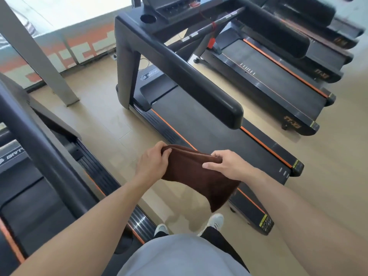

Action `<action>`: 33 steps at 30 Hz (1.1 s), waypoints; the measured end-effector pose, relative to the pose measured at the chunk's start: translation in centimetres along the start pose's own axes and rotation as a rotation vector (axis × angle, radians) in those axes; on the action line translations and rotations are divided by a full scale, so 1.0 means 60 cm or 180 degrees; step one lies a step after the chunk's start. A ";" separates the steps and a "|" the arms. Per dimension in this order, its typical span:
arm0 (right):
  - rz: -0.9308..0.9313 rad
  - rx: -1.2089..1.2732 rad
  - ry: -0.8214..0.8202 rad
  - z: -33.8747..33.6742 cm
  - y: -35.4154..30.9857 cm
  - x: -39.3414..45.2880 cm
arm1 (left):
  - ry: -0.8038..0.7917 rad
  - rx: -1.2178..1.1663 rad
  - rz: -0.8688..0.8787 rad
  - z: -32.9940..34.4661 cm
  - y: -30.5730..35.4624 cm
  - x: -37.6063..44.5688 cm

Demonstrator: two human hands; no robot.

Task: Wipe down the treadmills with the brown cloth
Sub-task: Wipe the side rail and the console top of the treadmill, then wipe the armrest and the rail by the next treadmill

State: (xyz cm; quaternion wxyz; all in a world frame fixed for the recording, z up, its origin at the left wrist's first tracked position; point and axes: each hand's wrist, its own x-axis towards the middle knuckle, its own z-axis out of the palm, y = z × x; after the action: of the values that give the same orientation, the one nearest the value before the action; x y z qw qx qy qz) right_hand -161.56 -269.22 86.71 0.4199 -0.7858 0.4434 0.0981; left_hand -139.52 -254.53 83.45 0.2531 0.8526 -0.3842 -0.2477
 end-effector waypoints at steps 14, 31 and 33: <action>-0.1448 -0.1909 0.0290 -0.325 -0.088 0.246 | 0.1784 -0.1077 -0.0462 0.006 0.181 0.175; -0.2872 -0.0092 -0.1132 -0.523 -0.239 0.487 | 0.4273 -0.0626 -0.1125 -0.052 0.467 0.276; -0.3118 -0.0135 -0.1113 -0.545 -0.260 0.510 | 0.3911 -0.0763 -0.0751 -0.036 0.507 0.263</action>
State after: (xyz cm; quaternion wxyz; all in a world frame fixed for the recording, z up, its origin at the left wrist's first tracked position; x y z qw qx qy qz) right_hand -138.56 -308.48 100.07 0.4684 -0.8813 -0.0551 0.0289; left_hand -145.12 -283.88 100.42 0.4920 0.8415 -0.0420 0.2192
